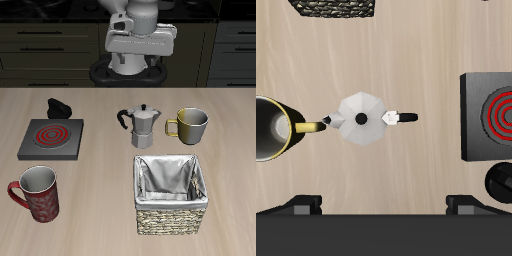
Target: Place the white and yellow mug in the basket
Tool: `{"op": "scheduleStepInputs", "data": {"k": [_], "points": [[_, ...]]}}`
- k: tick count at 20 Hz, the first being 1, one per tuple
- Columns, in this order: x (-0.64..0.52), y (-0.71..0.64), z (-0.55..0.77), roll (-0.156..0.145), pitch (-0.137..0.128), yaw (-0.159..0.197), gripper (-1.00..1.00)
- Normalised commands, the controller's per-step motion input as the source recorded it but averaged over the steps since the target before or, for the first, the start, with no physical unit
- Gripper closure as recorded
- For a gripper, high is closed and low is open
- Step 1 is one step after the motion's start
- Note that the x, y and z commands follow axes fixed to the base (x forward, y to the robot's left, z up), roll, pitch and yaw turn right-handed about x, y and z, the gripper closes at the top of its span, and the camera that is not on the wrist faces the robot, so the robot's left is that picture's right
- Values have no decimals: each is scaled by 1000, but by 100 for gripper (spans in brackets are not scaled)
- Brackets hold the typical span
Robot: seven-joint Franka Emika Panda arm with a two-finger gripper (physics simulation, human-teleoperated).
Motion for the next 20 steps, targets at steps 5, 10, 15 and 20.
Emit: {"op": "scheduleStepInputs", "data": {"k": [5, 10, 15, 20], "points": [[55, 380, -70, -35, 6, 22, -100], [67, 288, -40, -11, -18, 12, -100], [115, 371, -62, -48, -13, 3, -100], [89, 363, -79, -53, -4, 31, -100]]}}
